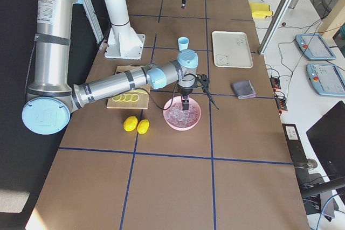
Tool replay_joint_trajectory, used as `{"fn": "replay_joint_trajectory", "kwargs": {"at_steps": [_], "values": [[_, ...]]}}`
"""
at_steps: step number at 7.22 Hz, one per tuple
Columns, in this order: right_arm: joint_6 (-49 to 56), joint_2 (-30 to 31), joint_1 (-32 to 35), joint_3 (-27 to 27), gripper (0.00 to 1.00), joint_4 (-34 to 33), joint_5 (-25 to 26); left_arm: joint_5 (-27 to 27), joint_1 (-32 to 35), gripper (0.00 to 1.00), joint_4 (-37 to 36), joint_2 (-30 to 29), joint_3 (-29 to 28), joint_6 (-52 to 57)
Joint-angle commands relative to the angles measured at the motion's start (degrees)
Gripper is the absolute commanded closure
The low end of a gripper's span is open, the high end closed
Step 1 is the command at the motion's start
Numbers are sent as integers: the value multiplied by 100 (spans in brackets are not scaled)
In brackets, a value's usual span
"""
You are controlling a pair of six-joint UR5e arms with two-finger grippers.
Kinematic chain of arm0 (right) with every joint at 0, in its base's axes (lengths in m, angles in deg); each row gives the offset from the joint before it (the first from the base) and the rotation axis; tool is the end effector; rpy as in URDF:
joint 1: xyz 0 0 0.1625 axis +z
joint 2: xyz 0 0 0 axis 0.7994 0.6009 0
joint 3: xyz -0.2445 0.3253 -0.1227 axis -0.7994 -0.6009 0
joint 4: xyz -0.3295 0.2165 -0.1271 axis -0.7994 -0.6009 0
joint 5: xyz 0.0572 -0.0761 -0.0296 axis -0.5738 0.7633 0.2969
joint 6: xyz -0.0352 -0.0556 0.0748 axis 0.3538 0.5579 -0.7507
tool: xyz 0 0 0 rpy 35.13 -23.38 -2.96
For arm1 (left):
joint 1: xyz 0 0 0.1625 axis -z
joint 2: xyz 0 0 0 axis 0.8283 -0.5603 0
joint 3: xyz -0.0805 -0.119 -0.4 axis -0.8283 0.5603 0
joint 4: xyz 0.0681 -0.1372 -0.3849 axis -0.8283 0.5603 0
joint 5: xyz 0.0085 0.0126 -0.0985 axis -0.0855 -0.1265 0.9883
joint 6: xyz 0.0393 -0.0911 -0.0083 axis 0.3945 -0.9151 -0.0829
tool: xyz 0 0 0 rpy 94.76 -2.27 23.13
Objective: Put ice and strawberries in cup
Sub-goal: 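Carry the strawberry with the left gripper over the light-blue cup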
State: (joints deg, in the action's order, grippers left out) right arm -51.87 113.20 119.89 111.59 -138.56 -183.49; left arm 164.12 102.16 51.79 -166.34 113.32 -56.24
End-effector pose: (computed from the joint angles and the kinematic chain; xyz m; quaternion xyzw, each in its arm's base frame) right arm -0.1145 -0.4379 0.4987 0.0228 -0.3931 -0.0511 0.9178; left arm 0.3191 -0.4309 0.4122 0.0020 0.5214 0.0261 0.8529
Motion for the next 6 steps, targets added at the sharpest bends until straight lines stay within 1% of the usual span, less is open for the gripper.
{"fn": "replay_joint_trajectory", "kwargs": {"at_steps": [1, 2, 3, 4, 5, 6], "values": [[0, -1, -3, -8, 1, 1, 9, -234, -796, 100, -70, -1530, -164, -1612], [0, -1, -3, -8, 1, -8, 9, -689, -1052, 100, -262, -2214, -418, -1956], [0, -1, -3, -8, 1, -8, 9, -1033, -1403, 100, -308, -2560, -577, -2143], [0, -9, -3, -42, 1, 1, 17, -1367, -1546, 100, -308, -2877, -805, -2144], [0, -9, -3, -43, 1, 1, 9, -1492, -1565, 100, -299, -3167, -1155, -2136], [0, -9, -3, -25, 1, 1, 0, -1493, -1573, 100, -282, -3222, -1263, -2127]]}}
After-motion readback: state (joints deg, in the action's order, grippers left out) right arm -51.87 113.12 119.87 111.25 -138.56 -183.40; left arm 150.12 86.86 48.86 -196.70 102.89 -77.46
